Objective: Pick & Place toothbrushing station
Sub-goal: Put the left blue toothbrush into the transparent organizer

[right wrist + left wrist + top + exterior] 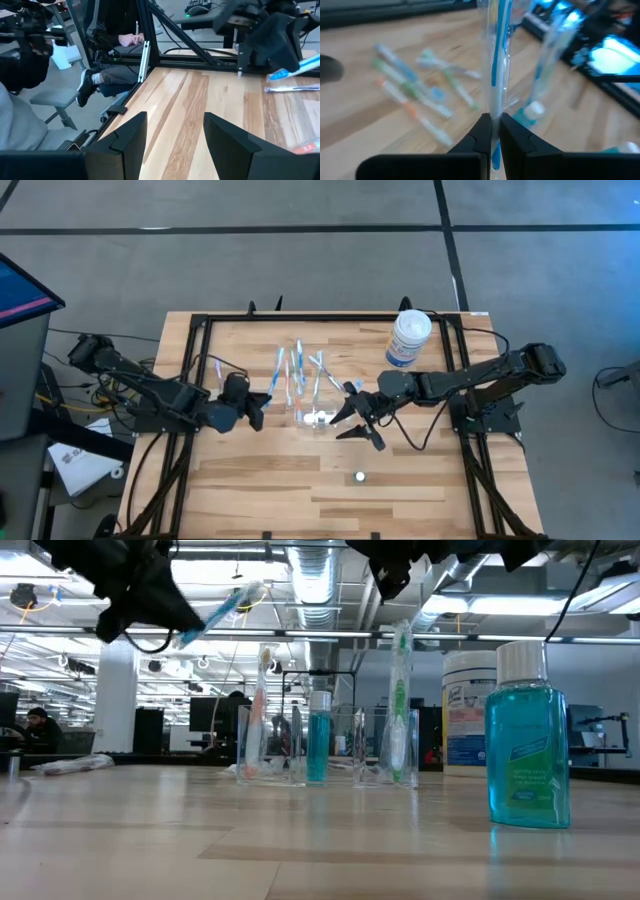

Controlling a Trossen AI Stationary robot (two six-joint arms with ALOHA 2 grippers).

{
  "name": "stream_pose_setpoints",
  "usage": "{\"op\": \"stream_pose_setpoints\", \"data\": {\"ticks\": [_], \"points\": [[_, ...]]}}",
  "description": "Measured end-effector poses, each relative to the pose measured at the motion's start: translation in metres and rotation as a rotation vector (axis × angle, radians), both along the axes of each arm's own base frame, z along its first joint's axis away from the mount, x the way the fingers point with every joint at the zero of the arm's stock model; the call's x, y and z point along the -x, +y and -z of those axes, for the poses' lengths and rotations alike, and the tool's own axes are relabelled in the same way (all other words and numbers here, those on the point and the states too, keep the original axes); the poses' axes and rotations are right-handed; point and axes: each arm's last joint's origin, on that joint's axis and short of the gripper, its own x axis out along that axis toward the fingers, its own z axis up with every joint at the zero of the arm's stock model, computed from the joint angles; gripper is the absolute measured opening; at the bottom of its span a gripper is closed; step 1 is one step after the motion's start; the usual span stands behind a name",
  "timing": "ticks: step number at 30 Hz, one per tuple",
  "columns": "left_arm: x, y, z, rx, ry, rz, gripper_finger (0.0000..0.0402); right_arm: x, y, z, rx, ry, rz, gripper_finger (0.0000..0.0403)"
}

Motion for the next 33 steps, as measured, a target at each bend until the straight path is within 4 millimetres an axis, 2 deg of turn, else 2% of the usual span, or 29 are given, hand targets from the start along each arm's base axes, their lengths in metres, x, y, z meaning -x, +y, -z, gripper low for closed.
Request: {"op": "stream_pose_setpoints", "data": {"ticks": [7,13,22,33], "points": [[-0.009,-0.006,-0.017,-0.098,-0.109,0.096,0.0010,-0.002,-0.002,-0.004,0.003,-0.043,0.038,0.0186],[-0.019,-0.014,-0.023,-0.174,-0.166,0.162,0.0010,-0.003,-0.006,-0.009,-0.005,-0.100,0.055,0.0186],[-0.045,-0.027,-0.019,-0.283,-0.232,0.258,0.0010,-0.005,-0.013,-0.018,-0.019,-0.188,0.079,0.0186],[-0.059,-0.033,-0.014,-0.327,-0.285,0.303,0.0010,-0.006,-0.018,-0.029,-0.030,-0.310,0.095,0.0186]]}}
